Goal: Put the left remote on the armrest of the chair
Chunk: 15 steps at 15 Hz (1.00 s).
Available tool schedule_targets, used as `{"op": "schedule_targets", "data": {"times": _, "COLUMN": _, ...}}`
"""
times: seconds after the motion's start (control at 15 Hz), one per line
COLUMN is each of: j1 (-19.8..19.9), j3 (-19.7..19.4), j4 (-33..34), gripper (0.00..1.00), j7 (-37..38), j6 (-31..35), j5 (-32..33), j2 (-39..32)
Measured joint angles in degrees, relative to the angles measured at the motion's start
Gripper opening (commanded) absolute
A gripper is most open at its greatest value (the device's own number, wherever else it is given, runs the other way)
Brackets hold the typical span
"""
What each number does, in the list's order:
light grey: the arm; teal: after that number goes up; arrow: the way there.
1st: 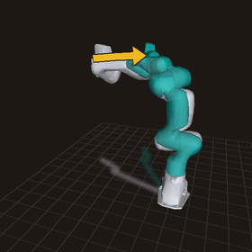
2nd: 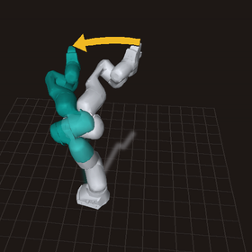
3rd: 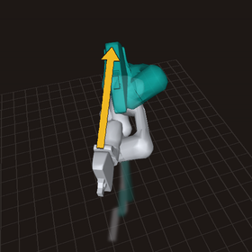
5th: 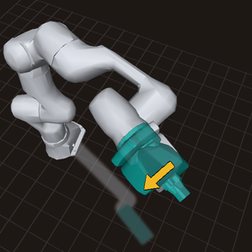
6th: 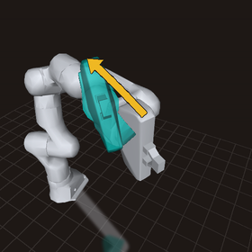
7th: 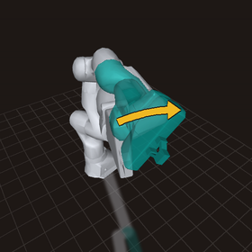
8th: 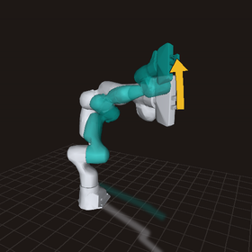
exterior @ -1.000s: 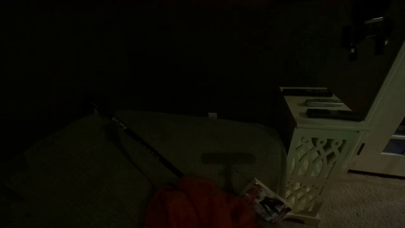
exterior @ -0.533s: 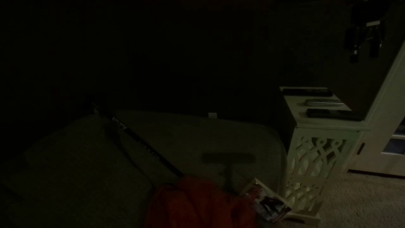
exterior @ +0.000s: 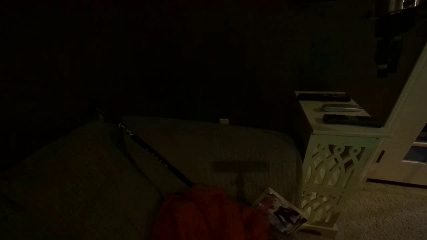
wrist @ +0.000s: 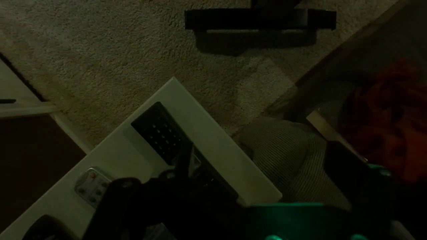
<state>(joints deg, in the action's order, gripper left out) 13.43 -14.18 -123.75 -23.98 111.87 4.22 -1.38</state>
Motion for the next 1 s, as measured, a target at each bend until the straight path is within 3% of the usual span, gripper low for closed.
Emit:
{"op": "schedule_targets", "data": {"times": 0.27, "j1": 0.0, "j3": 0.1, "j4": -0.1, "gripper": 1.0, "j7": -1.3, "j6": 0.6, "j5": -0.4, "j2": 0.0}}
{"op": "schedule_targets", "data": {"times": 0.67, "j1": 0.0, "j3": 0.5, "j4": -2.1, "gripper": 1.0, "j7": -17.6, "j6": 13.0, "j5": -4.4, "j2": -4.4}}
{"op": "schedule_targets", "data": {"times": 1.0, "j1": 0.4, "j3": 0.8, "j4": -1.6, "gripper": 1.0, "j7": -21.4, "j6": 18.1, "j5": -4.5, "j2": -11.6}}
